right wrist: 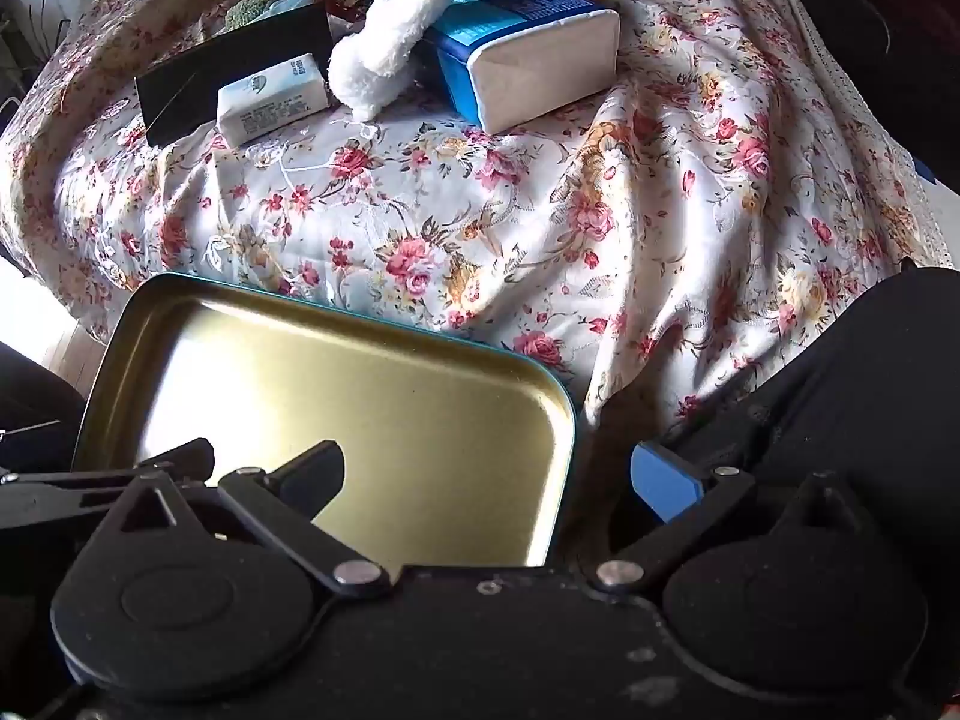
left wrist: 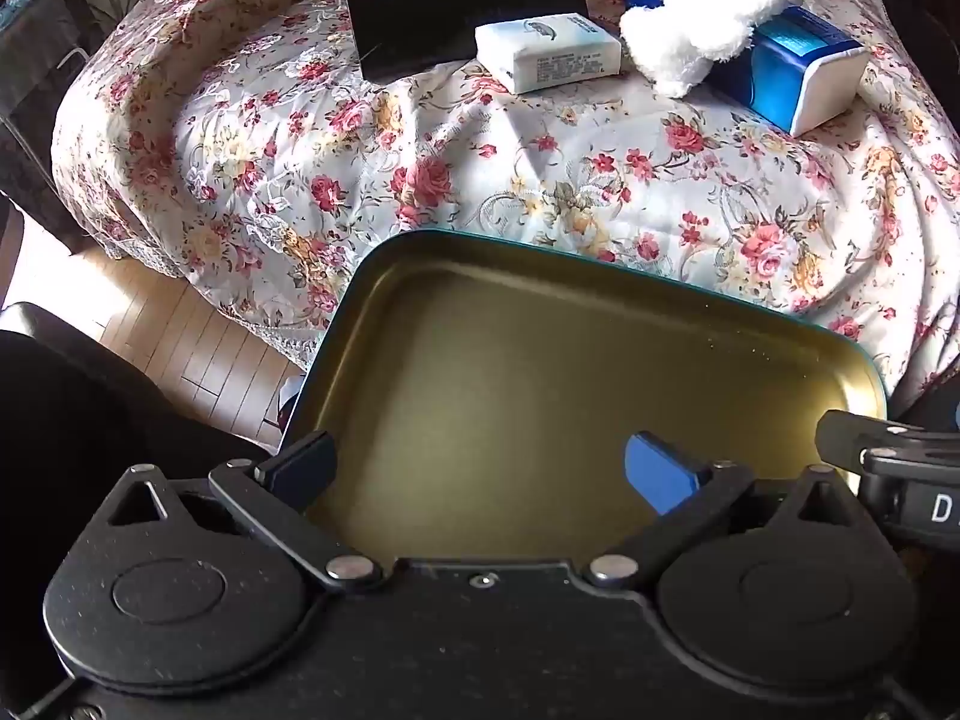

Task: Organize soft objects

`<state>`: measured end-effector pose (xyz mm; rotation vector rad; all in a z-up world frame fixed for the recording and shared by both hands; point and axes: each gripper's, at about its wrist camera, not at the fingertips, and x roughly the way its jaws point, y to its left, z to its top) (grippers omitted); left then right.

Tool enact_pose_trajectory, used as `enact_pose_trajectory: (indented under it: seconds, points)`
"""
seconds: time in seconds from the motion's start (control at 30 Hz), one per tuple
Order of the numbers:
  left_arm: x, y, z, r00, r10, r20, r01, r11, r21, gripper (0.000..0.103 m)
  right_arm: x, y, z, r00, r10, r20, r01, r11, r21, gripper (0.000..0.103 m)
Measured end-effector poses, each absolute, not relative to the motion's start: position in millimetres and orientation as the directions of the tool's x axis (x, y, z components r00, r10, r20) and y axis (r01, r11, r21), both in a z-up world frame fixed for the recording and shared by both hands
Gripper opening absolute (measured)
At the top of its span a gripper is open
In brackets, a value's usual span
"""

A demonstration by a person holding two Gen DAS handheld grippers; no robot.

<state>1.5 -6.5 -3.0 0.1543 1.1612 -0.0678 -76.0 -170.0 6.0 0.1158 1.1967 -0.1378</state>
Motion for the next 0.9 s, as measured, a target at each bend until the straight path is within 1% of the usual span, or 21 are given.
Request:
enact_pose_trajectory:
  seconds: [0.23,0.9]
  points:
    - [2.3,-2.5,-1.8,0.394,0.01,-0.919,0.128,0.99,0.065,0.1,-74.1,-176.4,7.1,0.349,-0.031,-0.937,0.164,0.986,0.028,0.103]
    - [2.6,-3.7,-2.0,0.401,0.012,-0.916,0.114,0.991,0.063,0.1,-73.5,-175.4,6.5,0.342,-0.038,-0.939,0.161,0.987,0.019,0.102]
